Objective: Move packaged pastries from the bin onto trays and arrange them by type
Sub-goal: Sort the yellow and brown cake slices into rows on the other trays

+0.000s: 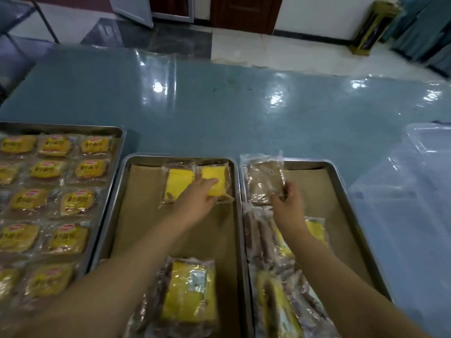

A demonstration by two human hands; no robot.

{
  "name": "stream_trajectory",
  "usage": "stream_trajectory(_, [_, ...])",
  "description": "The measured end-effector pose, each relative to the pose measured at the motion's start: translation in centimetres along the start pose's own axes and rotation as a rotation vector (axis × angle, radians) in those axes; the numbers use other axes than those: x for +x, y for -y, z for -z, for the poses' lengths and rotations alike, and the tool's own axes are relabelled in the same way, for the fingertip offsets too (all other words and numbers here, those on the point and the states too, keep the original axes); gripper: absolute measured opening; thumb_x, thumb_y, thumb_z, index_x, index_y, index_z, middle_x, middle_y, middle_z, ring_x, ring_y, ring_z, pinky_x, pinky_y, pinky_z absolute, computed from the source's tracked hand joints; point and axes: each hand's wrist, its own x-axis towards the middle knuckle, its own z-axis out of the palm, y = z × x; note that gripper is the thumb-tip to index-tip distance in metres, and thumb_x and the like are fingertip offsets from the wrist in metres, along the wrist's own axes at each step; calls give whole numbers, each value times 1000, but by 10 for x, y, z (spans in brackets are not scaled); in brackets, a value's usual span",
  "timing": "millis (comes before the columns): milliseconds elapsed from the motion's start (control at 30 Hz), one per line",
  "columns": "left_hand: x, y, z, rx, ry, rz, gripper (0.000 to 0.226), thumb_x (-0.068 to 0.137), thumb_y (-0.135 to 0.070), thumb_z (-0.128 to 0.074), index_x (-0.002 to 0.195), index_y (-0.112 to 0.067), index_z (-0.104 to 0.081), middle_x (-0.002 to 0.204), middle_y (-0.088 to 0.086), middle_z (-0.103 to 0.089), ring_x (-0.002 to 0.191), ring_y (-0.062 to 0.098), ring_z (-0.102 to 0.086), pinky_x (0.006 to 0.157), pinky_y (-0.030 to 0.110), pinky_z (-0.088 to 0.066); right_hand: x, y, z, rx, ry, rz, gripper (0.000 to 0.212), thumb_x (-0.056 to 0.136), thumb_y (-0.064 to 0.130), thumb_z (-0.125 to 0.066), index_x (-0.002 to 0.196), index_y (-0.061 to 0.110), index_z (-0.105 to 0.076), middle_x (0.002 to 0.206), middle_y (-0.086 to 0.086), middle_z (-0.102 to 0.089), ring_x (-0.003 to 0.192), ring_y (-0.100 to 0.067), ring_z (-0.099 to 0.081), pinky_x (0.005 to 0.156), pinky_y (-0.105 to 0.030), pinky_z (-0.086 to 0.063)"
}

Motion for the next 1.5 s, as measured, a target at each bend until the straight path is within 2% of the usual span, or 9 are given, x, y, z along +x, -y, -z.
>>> stream_trajectory(167, [4, -41, -51, 181, 89, -169, 45, 97, -37, -42, 141, -31, -38, 150, -1, -33, 138, 21, -26, 111, 37, -20, 48, -36, 61, -76, -120, -70, 32, 91, 6, -51, 122, 16, -49, 110, -1, -61, 95, -16, -58, 80, -30, -46])
stream_trajectory(333, [14, -69, -83, 371, 138, -246, 55, 95, -53, -27, 145, -31, -28, 155, -4, -20, 144, 16, -6, 114, 42, 2, 81, -63, 88, -241, -32, -87, 52, 86, -7, -40, 134, 13, -44, 128, -14, -54, 112, -29, -54, 100, -43, -43])
stream_trajectory(500, [17, -75, -94, 483, 156, -182, 61, 94, -56, -20, 146, -25, -28, 154, -2, -24, 142, 16, -16, 114, 41, -1, 91, -79, 87, -453, 120, -123, 60, 90, -3, -44, 144, 19, -30, 142, -17, -34, 94, -29, -54, 76, -28, -38])
stream_trajectory(633, [18, -82, -94, 500, 169, -146, 62, 94, -58, -23, 145, -24, -29, 154, -3, -25, 142, 17, -17, 114, 42, -3, 94, -84, 87, -516, 175, -91, 58, 92, 1, -46, 145, 18, -30, 138, -16, -36, 82, -17, -45, 76, -29, -39])
stream_trajectory(800, [12, -88, -87, 369, 163, -113, 55, 94, -46, -41, 144, -24, -33, 154, -2, -26, 141, 16, -18, 113, 36, -4, 94, -90, 91, -734, 201, 15, 49, 91, 14, -52, 139, 15, -39, 136, -13, -45, 125, -31, -35, 103, -43, -32])
stream_trajectory(1033, [-1, -99, -93, 343, 29, -129, 54, 86, -54, -51, 130, -24, -52, 144, -3, -42, 138, 17, -23, 109, 35, -12, 52, -93, 110, -722, -5, -77, 37, 87, 23, -59, 121, 10, -51, 124, -14, -49, 112, -29, -42, 93, -41, -37])
stream_trajectory(1233, [-1, -105, -99, 248, -20, -130, 27, 85, -35, -61, 111, -27, -64, 134, -5, -53, 135, 18, -25, 109, 37, -14, 25, -99, 124, -695, 86, -235, 21, 91, 22, -53, 109, 11, -56, 113, -10, -51, 96, -25, -51, 85, -40, -46])
stream_trajectory(1367, [-9, -111, -91, 135, -46, -135, 12, 87, -21, -59, 96, -24, -66, 110, -4, -63, 114, 16, -46, 90, 30, -32, 18, -95, 125, -554, 111, -373, 26, 89, 22, -60, 109, 6, -62, 102, -13, -63, 91, -28, -59, 77, -35, -49])
stream_trajectory(1500, [-26, -115, -70, -109, -21, -50, 9, 94, -18, -49, 87, -22, -54, 72, -6, -58, 59, 11, -55, 47, 22, -35, 8, -84, 120, -399, 52, -391, 9, 85, 20, -62, 86, 10, -63, 83, -11, -63, 75, -26, -60, 65, -37, -53])
